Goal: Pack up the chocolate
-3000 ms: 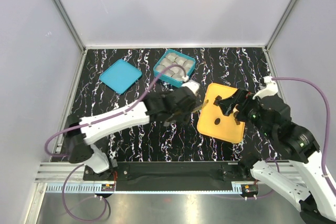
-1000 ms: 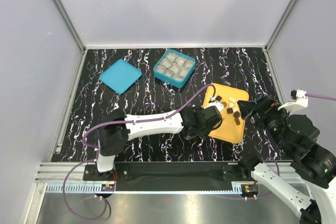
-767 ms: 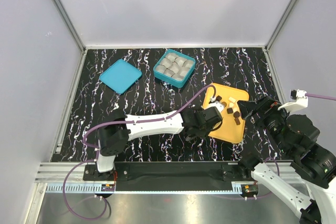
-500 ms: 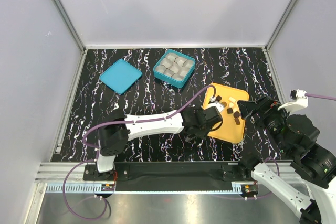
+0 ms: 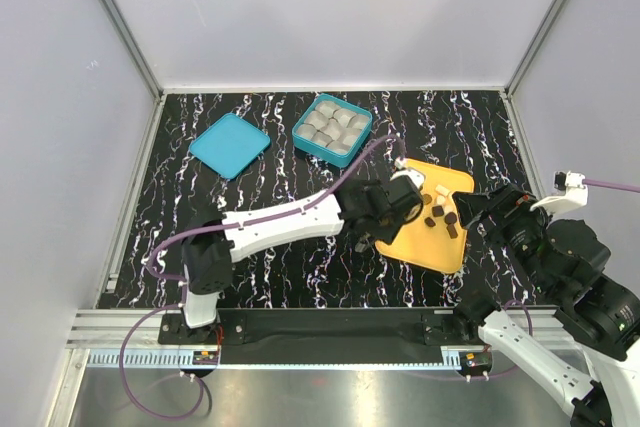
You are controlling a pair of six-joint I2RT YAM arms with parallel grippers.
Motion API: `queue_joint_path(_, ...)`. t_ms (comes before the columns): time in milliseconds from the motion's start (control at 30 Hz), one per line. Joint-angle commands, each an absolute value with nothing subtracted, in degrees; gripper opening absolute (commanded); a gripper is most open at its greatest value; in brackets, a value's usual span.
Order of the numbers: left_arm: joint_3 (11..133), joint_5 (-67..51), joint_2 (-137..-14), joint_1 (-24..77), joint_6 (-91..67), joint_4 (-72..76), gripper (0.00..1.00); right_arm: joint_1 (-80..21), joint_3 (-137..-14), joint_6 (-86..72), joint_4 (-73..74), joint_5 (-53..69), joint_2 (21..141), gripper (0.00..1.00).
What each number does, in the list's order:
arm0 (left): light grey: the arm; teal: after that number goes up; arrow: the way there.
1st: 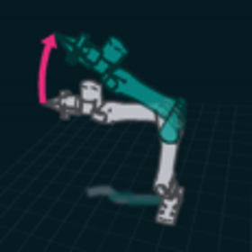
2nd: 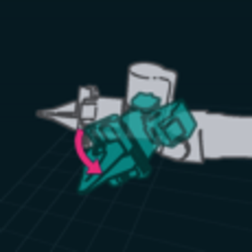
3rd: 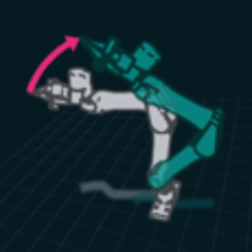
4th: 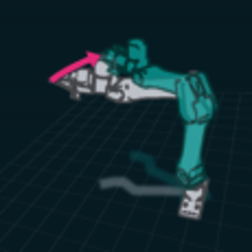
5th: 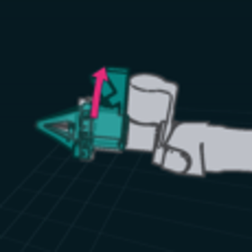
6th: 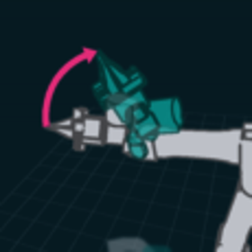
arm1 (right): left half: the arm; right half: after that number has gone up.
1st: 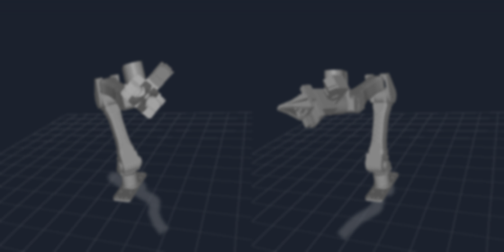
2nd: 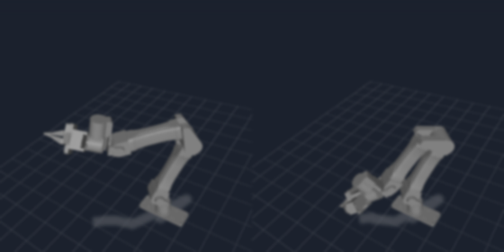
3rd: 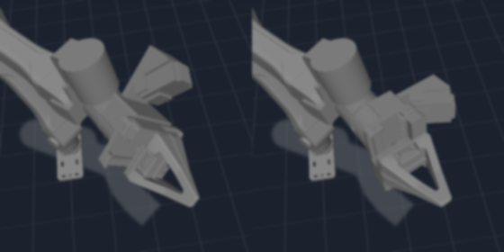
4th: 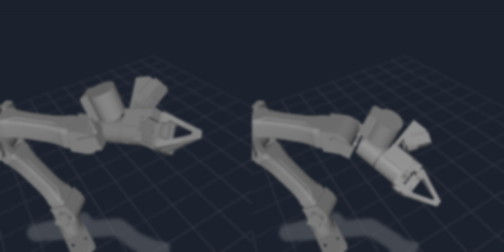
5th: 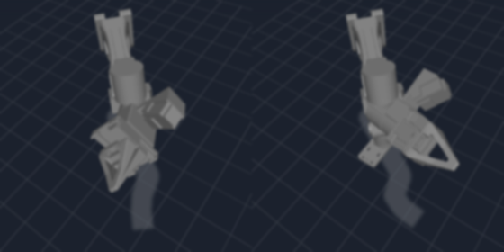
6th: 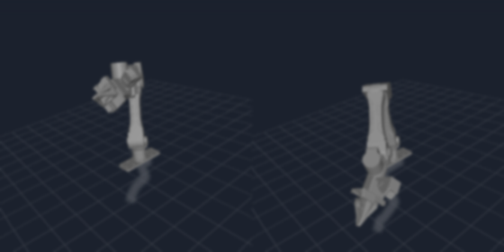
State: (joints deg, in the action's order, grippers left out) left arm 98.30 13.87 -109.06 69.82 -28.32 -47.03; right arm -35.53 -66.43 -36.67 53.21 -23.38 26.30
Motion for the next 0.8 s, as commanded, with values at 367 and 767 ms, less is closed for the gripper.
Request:
queue_joint_path(367, 100.4, 8.0, -103.6, 65.6, -22.8, -41.1, 0.42, -35.9, -65.0, -36.6, 51.5, -24.3, 25.9, 1.00)
queue_joint_path(767, 98.2, 8.4, -110.1, 69.4, -24.3, -37.3, 0.49, -35.9, -65.7, -36.7, 52.7, -24.7, 25.1, 1.00)
